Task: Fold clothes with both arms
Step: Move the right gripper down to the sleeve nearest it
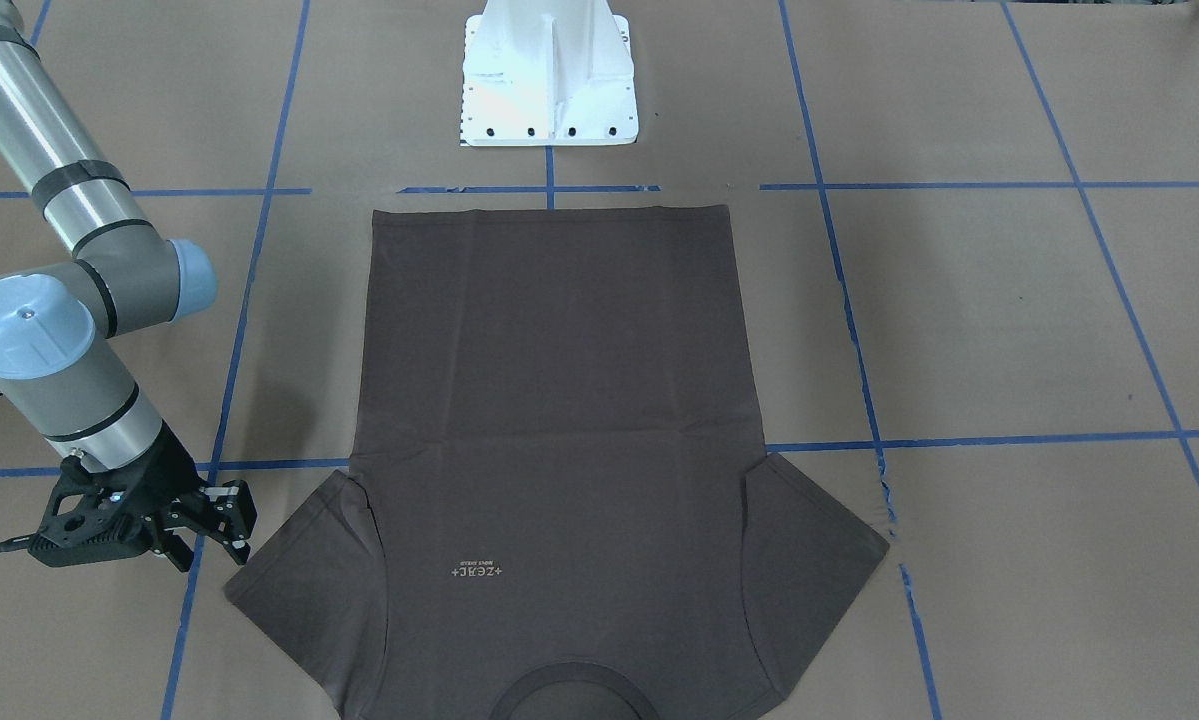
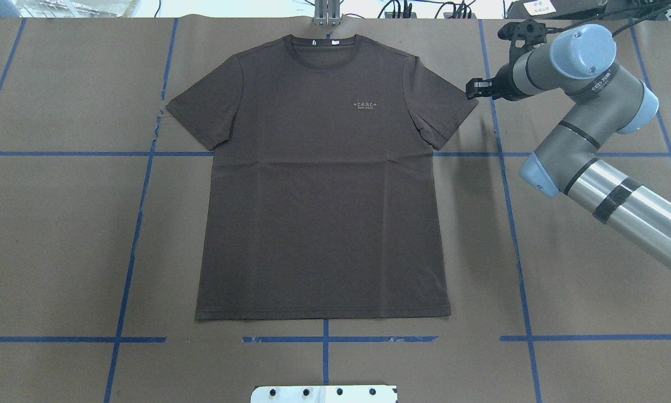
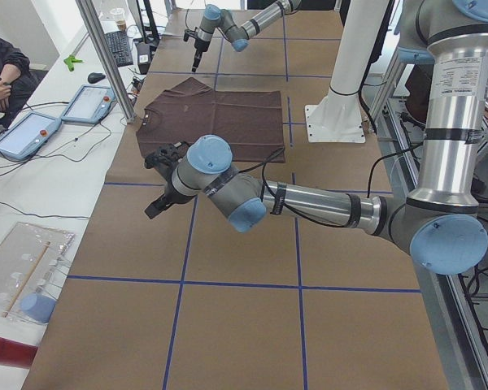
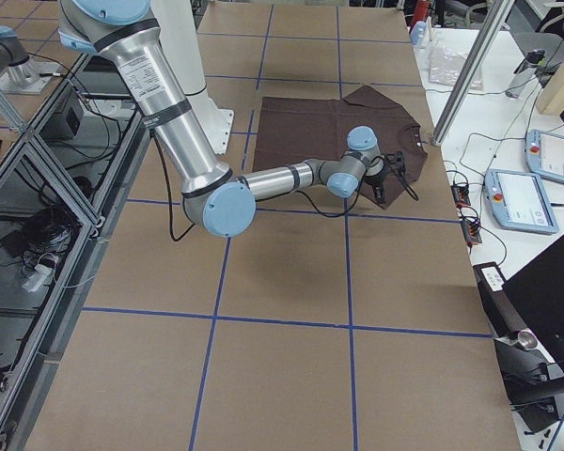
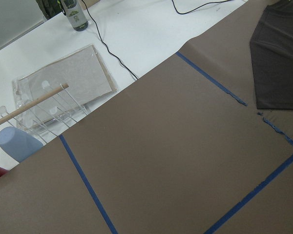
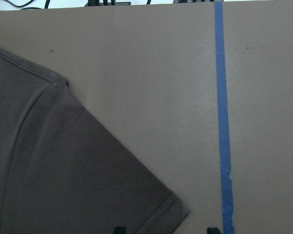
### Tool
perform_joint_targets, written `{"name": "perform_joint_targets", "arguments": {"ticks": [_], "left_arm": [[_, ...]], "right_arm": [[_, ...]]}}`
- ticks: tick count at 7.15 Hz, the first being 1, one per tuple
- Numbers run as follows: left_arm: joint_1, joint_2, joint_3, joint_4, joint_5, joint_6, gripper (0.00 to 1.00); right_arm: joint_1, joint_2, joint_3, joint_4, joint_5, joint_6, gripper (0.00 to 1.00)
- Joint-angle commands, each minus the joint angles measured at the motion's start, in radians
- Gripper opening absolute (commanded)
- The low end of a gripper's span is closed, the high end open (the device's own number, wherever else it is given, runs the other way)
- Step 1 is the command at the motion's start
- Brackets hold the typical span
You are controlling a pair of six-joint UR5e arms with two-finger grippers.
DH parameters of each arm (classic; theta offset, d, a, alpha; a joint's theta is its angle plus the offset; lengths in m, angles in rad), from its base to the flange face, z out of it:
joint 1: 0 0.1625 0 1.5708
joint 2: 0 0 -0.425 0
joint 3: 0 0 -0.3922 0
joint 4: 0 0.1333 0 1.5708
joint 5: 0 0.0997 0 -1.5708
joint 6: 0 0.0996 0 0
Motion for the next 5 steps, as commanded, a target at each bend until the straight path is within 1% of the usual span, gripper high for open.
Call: {"name": "perform_joint_targets", "arguments": {"ticks": [1,2,3,5], "left_arm": [[0.0,0.005,0.003,-0.016,-0.001,0.0,1.0],[0.0,0.006,0.005,-0.016,-0.001,0.001,1.0],[0.0,0.006,0.005,-0.016,-0.001,0.003,1.0],[0.0,0.006,0.005,-0.016,-0.001,0.003,1.0]], "right_arm": [[-0.024,0.056,-0.086,0.021,-0.037,0.003,0.63],[-0.027,0.056,-0.088,0.021,-0.038,0.003,0.63],[-0.033,0.055,-0.096,0.018,-0.063,0.003,0.62],[-0.034,0.056,-0.117,0.018,-0.067,0.002,0.61]]}}
